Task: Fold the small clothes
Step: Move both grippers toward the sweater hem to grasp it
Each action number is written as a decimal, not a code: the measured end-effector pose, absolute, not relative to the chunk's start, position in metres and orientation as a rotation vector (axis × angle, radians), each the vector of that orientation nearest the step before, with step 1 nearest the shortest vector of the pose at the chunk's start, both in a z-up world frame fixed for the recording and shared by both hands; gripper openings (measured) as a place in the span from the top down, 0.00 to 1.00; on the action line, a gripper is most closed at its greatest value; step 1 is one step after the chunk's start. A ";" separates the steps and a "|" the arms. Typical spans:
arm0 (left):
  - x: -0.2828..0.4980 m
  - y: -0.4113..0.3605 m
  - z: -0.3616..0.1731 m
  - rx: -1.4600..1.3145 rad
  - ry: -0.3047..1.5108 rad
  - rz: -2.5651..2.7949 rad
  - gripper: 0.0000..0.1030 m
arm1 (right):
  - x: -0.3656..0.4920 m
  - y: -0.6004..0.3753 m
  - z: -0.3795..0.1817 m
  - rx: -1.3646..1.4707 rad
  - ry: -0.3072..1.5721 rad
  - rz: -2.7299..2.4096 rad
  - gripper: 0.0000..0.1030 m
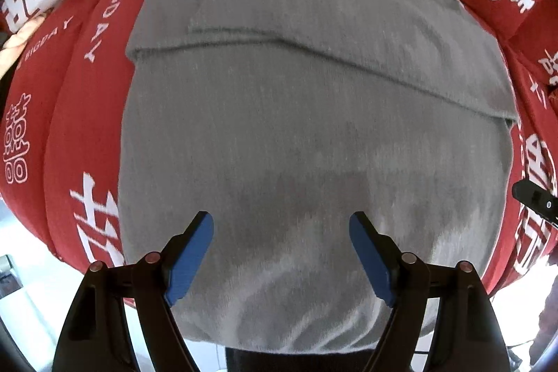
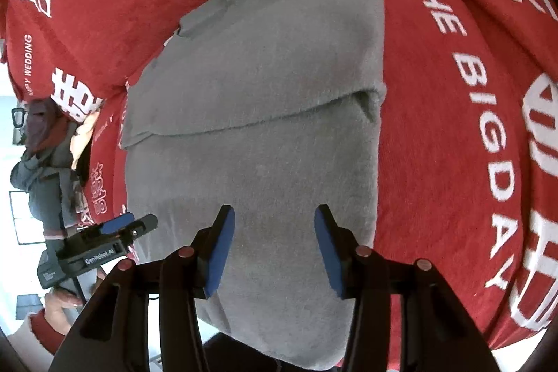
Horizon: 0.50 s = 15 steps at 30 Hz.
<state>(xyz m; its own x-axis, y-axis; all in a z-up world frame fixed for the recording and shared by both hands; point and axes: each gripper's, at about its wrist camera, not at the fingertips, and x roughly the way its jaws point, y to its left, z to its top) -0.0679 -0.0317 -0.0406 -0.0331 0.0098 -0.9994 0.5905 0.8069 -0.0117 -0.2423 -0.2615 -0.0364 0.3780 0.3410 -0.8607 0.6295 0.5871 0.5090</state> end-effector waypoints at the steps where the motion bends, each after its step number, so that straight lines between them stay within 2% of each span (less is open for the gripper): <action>1: -0.071 -0.030 -0.041 0.502 1.550 -0.500 0.22 | -0.243 -0.260 -0.037 0.990 1.220 -0.227 0.50; 9: -0.080 0.000 -0.038 0.499 1.543 -0.540 0.22 | -0.257 -0.231 -0.039 1.036 1.207 -0.266 0.50; 15: -0.085 0.052 -0.034 0.464 1.541 -0.557 0.22 | -0.266 -0.186 -0.037 1.021 1.242 -0.268 0.50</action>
